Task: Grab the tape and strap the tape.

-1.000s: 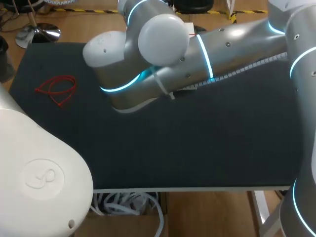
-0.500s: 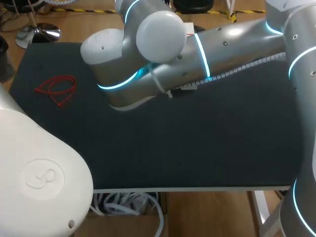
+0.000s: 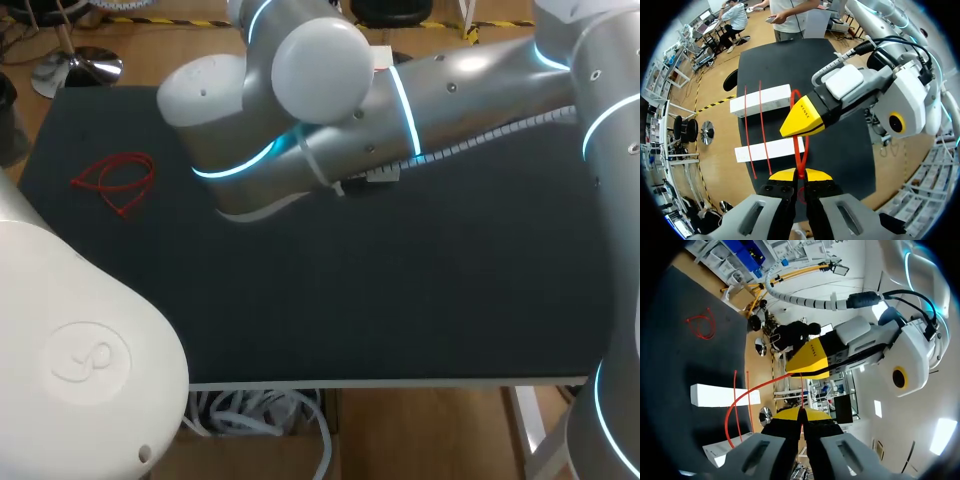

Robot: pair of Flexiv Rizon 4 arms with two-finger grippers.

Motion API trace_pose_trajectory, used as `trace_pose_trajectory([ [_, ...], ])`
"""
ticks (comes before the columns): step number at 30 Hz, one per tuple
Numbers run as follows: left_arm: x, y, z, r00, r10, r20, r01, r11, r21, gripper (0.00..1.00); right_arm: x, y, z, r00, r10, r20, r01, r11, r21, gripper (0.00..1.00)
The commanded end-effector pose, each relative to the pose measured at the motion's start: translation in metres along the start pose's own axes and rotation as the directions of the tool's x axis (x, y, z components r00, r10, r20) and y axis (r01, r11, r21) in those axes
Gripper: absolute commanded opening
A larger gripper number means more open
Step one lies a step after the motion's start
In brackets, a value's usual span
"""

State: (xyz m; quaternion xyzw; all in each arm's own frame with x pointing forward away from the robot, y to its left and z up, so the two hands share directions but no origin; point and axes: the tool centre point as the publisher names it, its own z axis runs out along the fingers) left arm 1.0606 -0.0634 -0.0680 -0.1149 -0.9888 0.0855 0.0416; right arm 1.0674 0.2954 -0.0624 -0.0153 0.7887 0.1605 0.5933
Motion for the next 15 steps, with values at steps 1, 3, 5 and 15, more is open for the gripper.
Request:
trace_pose_trajectory([
  [1,-0.0002,-0.0007,-0.001,1.0,-0.001,-0.002,0.001,1.0,-0.004,0.0,-0.0006,0.0029,-0.0002,1.0,-0.004,-0.007,0.004,1.0,0.002,0.0],
  [3,-0.0002,-0.0007,-0.001,1.0,-0.001,-0.002,0.001,1.0,-0.004,0.0,-0.0001,0.0036,-0.0004,1.0,-0.004,-0.009,0.004,1.0,0.003,0.0],
  [5,-0.0002,-0.0007,-0.001,1.0,-0.001,-0.002,0.001,1.0,-0.004,0.0,-0.0007,0.0046,-0.0009,1.0,-0.005,-0.007,0.005,1.0,0.003,0.0],
  [15,-0.0002,-0.0007,-0.001,1.0,-0.001,-0.002,0.001,1.0,-0.004,0.0,0.0006,0.0113,-0.0006,1.0,-0.014,-0.005,0.013,1.0,-0.004,0.0],
])
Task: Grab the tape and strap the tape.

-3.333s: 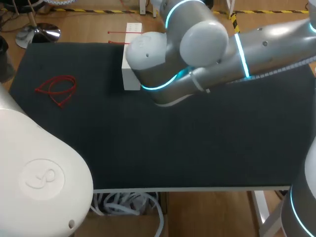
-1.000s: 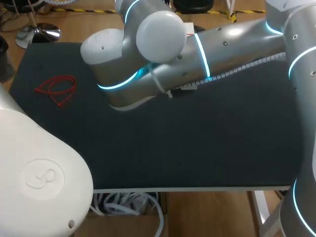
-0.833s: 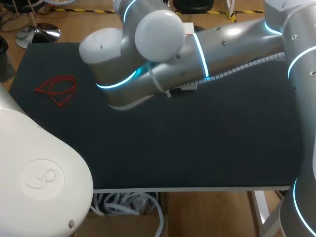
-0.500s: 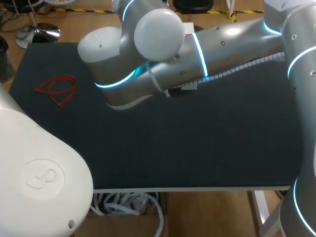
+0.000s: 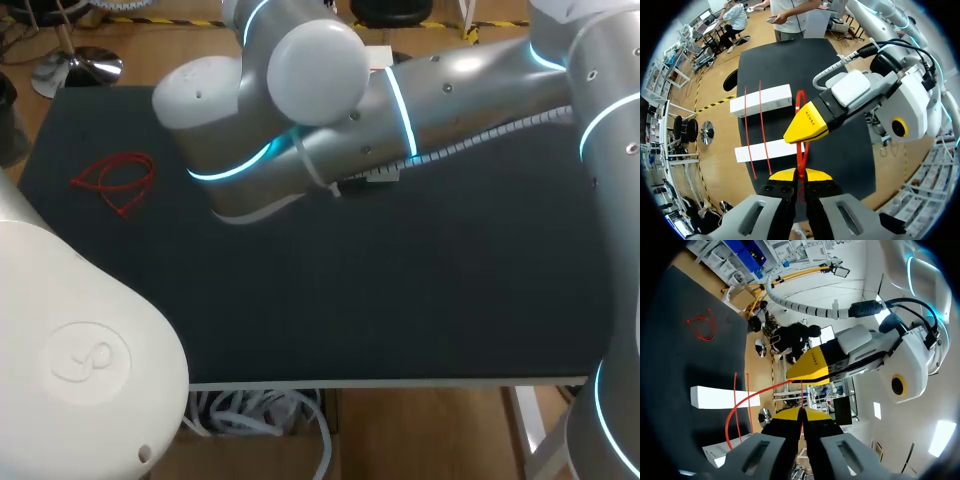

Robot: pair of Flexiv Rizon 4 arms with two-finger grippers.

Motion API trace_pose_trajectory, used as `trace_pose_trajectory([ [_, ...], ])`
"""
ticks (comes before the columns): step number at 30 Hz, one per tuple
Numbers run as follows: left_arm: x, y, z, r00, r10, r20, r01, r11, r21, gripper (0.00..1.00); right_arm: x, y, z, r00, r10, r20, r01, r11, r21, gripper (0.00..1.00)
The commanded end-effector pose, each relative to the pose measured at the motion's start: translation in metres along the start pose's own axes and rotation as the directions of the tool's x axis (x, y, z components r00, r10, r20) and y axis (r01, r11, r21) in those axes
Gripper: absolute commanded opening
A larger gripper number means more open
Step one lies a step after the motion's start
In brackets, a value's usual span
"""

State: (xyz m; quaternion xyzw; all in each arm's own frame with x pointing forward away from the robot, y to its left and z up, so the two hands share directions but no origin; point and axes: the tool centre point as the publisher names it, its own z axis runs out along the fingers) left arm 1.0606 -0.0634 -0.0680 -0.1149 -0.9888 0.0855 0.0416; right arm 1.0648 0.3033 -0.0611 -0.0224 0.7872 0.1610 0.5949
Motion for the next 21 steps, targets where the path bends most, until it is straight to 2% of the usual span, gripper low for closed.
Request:
trace_pose_trajectory([
  [1,-0.0002,-0.0007,-0.001,1.0,-0.001,-0.002,0.001,1.0,-0.004,0.0,0.0003,0.0028,0.0002,1.0,-0.001,-0.008,0.001,1.0,0.005,0.0],
  [21,-0.0002,-0.0007,-0.001,1.0,-0.001,-0.002,0.001,1.0,-0.004,0.0,0.0029,0.0043,0.0074,1.0,0.004,-0.011,-0.004,1.0,0.0,0.0],
])
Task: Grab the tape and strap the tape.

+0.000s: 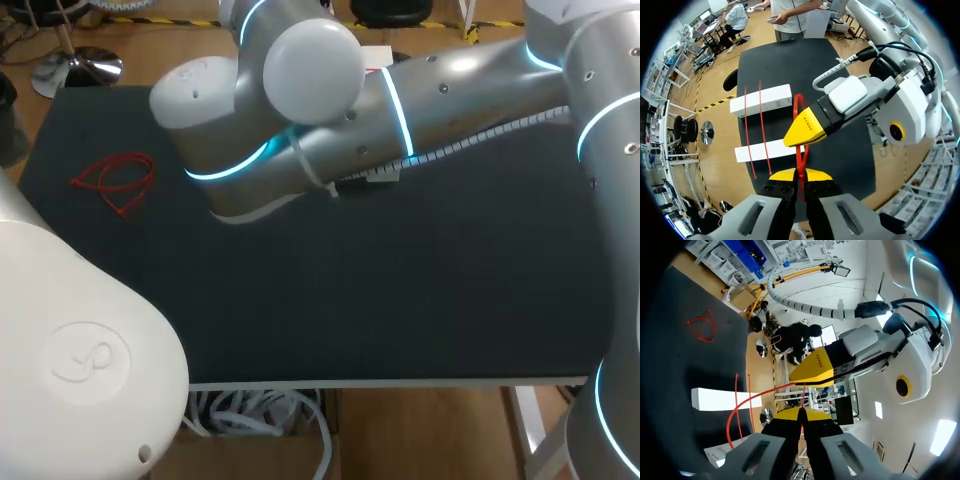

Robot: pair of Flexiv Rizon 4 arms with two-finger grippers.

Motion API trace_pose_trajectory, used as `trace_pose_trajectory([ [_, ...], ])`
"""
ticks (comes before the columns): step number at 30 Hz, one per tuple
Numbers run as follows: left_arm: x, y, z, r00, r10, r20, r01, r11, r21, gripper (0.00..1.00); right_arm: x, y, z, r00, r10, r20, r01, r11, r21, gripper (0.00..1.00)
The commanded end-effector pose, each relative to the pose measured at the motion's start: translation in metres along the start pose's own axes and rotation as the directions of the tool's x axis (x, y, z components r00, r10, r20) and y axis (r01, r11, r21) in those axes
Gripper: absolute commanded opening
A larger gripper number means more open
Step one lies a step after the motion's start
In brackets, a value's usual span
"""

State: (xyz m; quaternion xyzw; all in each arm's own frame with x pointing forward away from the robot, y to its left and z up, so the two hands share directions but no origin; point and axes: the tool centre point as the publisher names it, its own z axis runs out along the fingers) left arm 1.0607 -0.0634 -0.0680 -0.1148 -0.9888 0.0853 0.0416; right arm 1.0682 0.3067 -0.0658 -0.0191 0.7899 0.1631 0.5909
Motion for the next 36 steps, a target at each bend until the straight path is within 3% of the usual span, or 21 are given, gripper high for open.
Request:
trace_pose_trajectory([
  [1,0.0,-0.001,-0.001,1.0,-0.001,-0.002,0.001,1.0,-0.003,0.0,-0.001,0.004,0.002,1.0,-0.007,-0.002,0.007,1.0,-0.002,0.0],
  [36,0.0,-0.001,-0.001,1.0,-0.001,-0.002,0.001,1.0,-0.003,0.0,-0.002,0.019,0.006,1.0,-0.013,-0.009,0.013,0.999,-0.035,0.0],
])
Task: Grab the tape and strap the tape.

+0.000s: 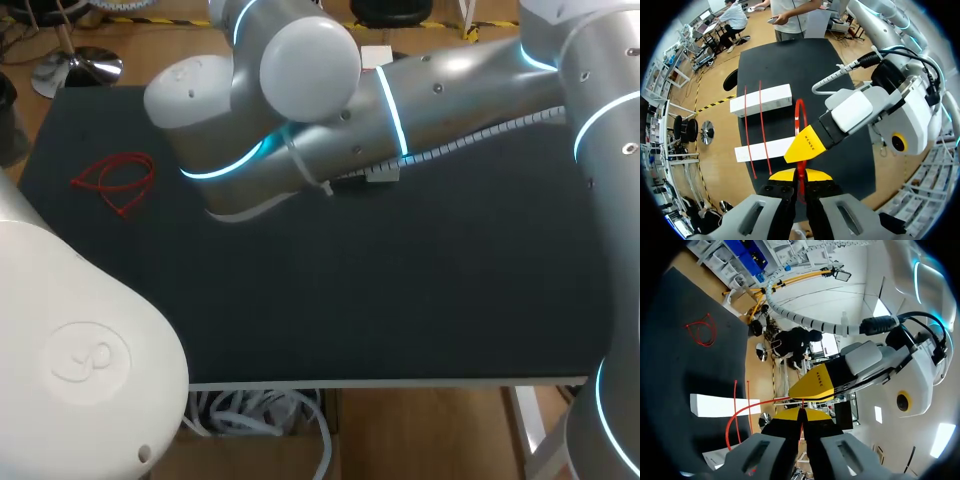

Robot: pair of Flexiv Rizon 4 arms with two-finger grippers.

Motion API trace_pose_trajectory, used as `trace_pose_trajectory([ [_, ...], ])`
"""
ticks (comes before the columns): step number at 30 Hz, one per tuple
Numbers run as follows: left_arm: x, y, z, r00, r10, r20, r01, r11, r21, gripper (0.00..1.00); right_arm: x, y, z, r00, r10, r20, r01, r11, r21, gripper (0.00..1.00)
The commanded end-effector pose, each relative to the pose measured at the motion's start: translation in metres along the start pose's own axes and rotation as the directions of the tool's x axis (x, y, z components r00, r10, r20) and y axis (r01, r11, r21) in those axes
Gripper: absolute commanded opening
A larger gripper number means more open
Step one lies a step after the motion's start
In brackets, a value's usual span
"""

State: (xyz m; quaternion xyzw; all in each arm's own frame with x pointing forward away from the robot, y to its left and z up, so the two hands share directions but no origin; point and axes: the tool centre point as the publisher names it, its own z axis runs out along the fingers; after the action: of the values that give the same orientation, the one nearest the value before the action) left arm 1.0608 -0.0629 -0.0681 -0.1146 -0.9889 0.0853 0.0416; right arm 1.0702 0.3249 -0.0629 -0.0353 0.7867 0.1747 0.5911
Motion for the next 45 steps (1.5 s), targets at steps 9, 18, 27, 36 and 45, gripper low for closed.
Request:
trace_pose_trajectory([
  [9,0.0,-0.001,-0.001,1.0,-0.001,-0.002,0.001,1.0,-0.003,0.0,-0.003,0.0,-0.003,0.999,0.037,-0.005,-0.037,0.999,-0.027,0.32],
  [18,0.0,-0.001,-0.001,1.0,-0.001,-0.002,0.001,1.0,-0.003,0.0,-0.004,-0.001,-0.006,0.999,0.052,0.002,-0.052,0.998,-0.033,0.91],
  [27,0.0,-0.001,-0.001,1.0,-0.001,-0.002,0.001,1.0,-0.003,0.0,-0.004,-0.008,-0.014,0.998,0.061,0.013,-0.06,0.998,-0.022,0.82],
  [36,0.0,-0.001,-0.001,1.0,-0.001,-0.002,0.001,1.0,-0.003,0.0,-0.014,-0.007,-0.03,0.995,0.094,0.037,-0.092,0.994,-0.055,0.68],
  [45,0.0,-0.001,-0.001,1.0,-0.001,-0.002,0.001,1.0,-0.003,0.0,-0.045,-0.008,-0.058,0.982,0.157,0.104,-0.145,0.983,-0.114,0.76],
])
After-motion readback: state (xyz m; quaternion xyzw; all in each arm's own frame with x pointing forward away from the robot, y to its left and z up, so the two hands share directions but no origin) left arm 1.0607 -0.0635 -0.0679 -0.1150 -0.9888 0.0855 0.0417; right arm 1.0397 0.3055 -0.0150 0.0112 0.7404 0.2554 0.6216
